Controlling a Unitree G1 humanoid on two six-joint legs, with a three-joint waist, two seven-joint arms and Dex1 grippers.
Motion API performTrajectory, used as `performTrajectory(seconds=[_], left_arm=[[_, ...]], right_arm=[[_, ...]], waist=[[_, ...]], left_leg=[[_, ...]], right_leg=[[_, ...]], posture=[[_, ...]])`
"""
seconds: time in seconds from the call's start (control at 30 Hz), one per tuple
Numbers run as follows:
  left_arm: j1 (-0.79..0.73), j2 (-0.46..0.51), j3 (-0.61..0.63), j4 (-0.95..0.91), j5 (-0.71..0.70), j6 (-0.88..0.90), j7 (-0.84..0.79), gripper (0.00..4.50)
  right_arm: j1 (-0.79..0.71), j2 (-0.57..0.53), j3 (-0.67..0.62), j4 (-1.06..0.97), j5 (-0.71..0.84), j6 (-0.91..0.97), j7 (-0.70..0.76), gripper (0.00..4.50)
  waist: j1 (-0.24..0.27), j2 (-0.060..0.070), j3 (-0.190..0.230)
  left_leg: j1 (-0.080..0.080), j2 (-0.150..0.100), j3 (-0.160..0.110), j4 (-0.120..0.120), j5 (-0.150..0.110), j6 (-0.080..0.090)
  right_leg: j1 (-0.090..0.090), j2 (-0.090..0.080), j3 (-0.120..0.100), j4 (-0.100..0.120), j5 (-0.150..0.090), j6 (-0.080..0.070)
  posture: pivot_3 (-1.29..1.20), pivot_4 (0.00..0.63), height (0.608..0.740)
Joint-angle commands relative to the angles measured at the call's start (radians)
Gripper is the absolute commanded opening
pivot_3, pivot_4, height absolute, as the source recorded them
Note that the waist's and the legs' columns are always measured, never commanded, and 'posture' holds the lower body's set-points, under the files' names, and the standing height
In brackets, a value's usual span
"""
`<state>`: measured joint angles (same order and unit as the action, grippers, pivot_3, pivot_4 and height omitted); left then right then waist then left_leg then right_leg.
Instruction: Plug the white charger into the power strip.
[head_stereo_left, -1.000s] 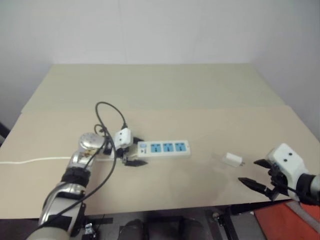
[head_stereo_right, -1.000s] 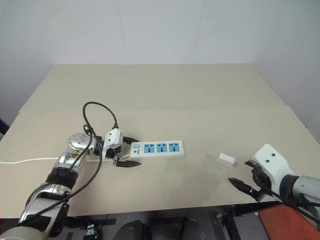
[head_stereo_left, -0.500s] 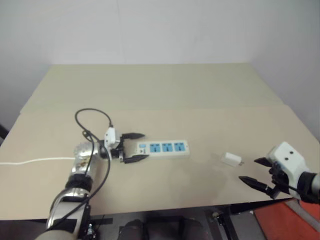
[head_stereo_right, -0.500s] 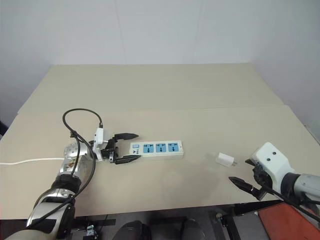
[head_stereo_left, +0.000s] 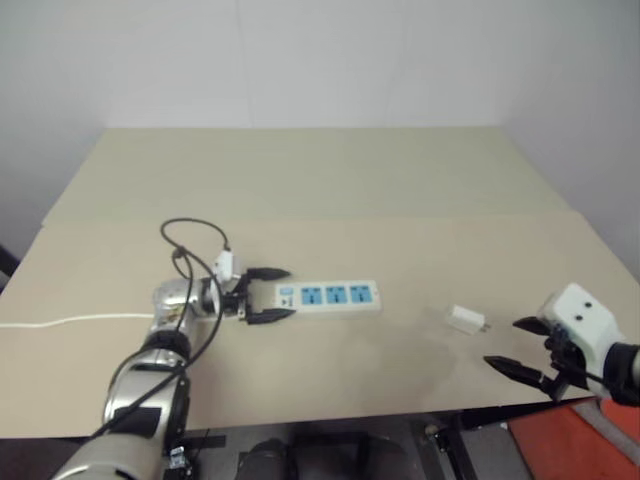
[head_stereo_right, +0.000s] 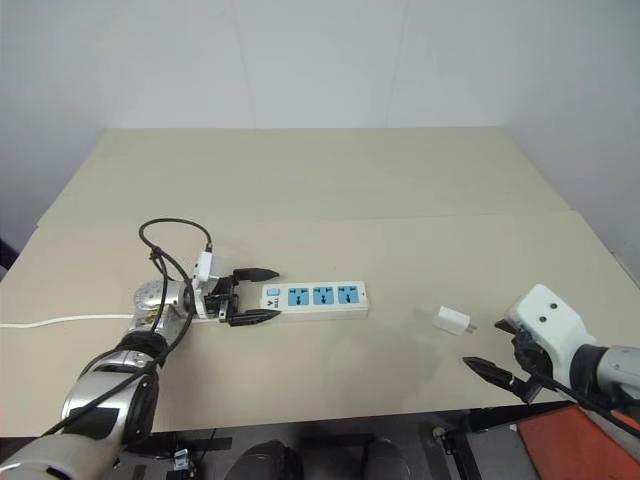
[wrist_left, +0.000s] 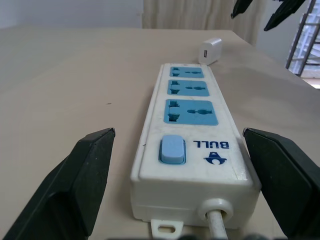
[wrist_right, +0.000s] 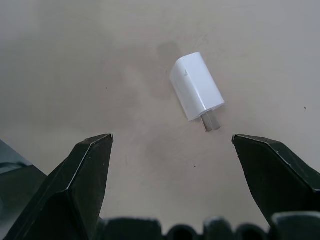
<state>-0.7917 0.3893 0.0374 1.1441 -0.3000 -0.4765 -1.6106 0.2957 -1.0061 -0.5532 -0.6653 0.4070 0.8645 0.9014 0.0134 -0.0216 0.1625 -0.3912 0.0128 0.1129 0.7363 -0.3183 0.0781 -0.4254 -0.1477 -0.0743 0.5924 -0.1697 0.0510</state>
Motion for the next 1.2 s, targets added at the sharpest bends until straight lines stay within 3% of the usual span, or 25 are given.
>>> performTrajectory(seconds=[0.03, 0.63, 0.8, 1.2], left_arm=[[-0.038, 0.011, -0.046, 0.013, 0.004, -0.003, -0.004, 4.45], [-0.080, 0.014, -0.100, 0.073, 0.016, -0.049, -0.004, 4.45], [-0.082, 0.006, -0.082, 0.086, 0.029, -0.078, -0.004, 3.32], [-0.095, 0.010, -0.055, 0.098, 0.100, -0.083, -0.004, 3.26]], right_arm=[[0.002, -0.010, -0.052, -0.027, -0.001, 0.000, -0.001, 4.50], [-0.012, -0.001, -0.049, -0.057, 0.016, 0.031, -0.025, 4.50], [-0.028, 0.002, -0.040, -0.057, 0.027, 0.036, -0.032, 4.50], [-0.047, -0.049, -0.034, -0.054, 0.053, 0.075, -0.011, 4.50]], waist=[[0.000, 0.000, 0.000], [0.000, 0.000, 0.000], [0.000, 0.000, 0.000], [0.001, 0.000, 0.000]], left_leg=[[0.000, 0.000, 0.000, 0.000, 0.000, 0.000], [0.000, 0.000, 0.000, 0.000, 0.000, 0.001], [0.000, 0.000, 0.000, 0.000, -0.001, 0.001], [0.000, 0.000, 0.000, 0.000, -0.001, 0.001]], right_leg=[[0.000, 0.000, 0.000, 0.000, 0.000, 0.000], [0.000, 0.000, 0.000, 0.000, 0.000, 0.000], [0.000, 0.000, 0.000, 0.000, 0.000, 0.000], [0.000, 0.000, 0.000, 0.000, 0.000, 0.000]], posture=[[0.00, 0.150, 0.740], [0.00, 0.150, 0.740], [0.00, 0.150, 0.740], [0.00, 0.150, 0.740]])
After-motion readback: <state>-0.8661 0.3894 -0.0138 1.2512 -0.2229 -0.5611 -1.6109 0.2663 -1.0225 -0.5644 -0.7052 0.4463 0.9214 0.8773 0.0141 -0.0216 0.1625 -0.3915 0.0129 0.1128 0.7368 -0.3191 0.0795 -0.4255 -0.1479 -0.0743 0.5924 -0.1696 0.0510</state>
